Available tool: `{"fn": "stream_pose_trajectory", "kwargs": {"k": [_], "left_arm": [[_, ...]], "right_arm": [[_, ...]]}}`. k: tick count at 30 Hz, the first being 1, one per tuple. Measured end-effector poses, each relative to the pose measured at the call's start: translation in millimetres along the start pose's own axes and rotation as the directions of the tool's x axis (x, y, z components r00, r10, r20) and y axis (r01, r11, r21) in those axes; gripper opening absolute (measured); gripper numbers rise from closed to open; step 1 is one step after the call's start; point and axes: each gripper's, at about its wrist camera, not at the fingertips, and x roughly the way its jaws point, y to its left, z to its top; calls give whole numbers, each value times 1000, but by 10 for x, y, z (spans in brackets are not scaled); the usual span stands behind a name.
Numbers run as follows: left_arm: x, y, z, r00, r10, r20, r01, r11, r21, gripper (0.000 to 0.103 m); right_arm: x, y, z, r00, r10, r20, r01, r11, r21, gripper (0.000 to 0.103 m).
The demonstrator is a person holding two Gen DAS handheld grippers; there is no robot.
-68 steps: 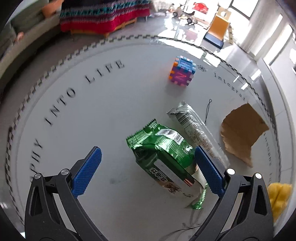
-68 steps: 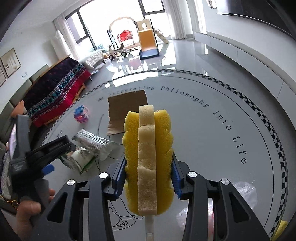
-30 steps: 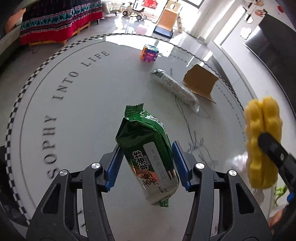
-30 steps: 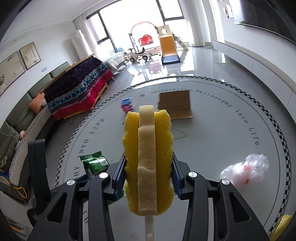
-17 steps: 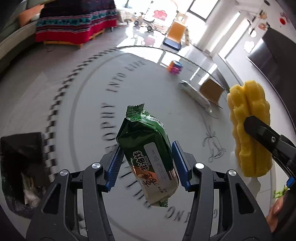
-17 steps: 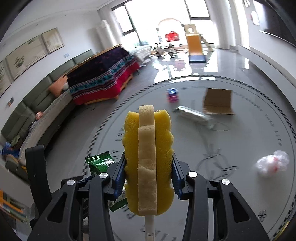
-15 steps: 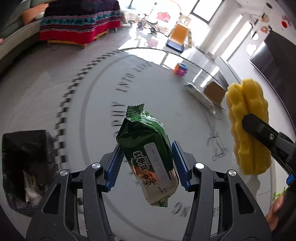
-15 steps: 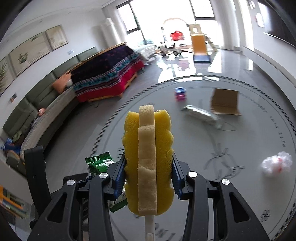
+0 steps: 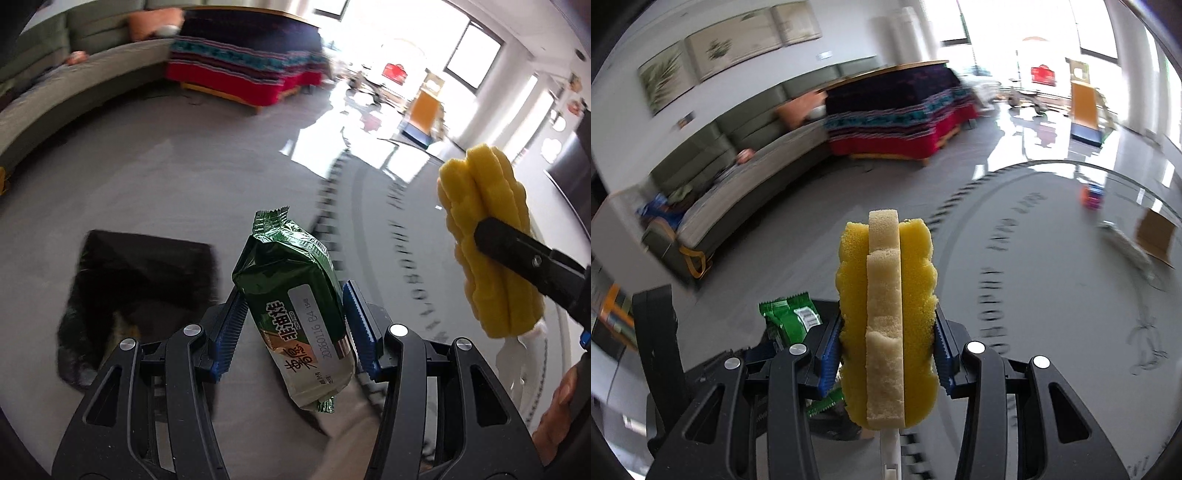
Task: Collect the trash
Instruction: 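Carry the sponge with the right tool while the left tool carries the snack pack to the trash bag, then open both tools over the trash bag to drop the sponge and snack pack, then return both tools to the table toward the remaining plastic bag and wrapper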
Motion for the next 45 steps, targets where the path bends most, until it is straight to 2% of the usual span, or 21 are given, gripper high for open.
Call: {"fn": "stream_pose_trajectory", "kwargs": {"k": [5, 10, 11, 12, 13, 14, 16, 22, 29, 37, 45], "left_arm": [[-156, 536, -90, 995, 97, 10, -96, 992, -85, 52], [-243, 1070, -190, 977, 212, -6, -209, 961, -183, 52], [-262, 1189, -190, 974, 227, -5, -223, 952, -210, 65], [-262, 1277, -166, 969, 249, -11, -244, 942, -232, 81], [-284, 1359, -155, 960, 279, -9, -273, 929, -250, 97], [-363, 1449, -153, 947, 321, 17, -305, 913, -271, 97], [-433, 1560, -136, 934, 356, 27, -332, 894, -302, 97], [-444, 1667, -150, 940, 340, 23, -311, 883, -352, 97], [-367, 1526, -168, 951, 308, 16, -287, 904, -315, 97], [-338, 1170, -78, 953, 300, 36, -283, 929, -237, 97], [-280, 591, 8, 975, 214, 55, -205, 970, -133, 97]], "right_arm": [[272, 584, -50, 993, 100, -54, -105, 991, -88, 44], [564, 1045, -82, 972, 195, -133, -212, 969, -126, 45], [620, 1139, -77, 965, 219, -145, -237, 963, -129, 46], [697, 1239, -57, 954, 249, -166, -272, 953, -132, 53], [772, 1345, -30, 945, 265, -192, -294, 945, -141, 70], [816, 1439, 0, 947, 251, -199, -282, 948, -150, 76], [826, 1551, 27, 955, 242, -174, -269, 950, -158, 78], [746, 1641, 13, 960, 241, -140, -265, 943, -199, 78], [593, 1469, -25, 962, 243, -120, -262, 947, -183, 78], [397, 1151, -21, 969, 228, -90, -239, 962, -131, 78], [106, 649, -51, 983, 182, -40, -184, 981, -61, 78]]}}
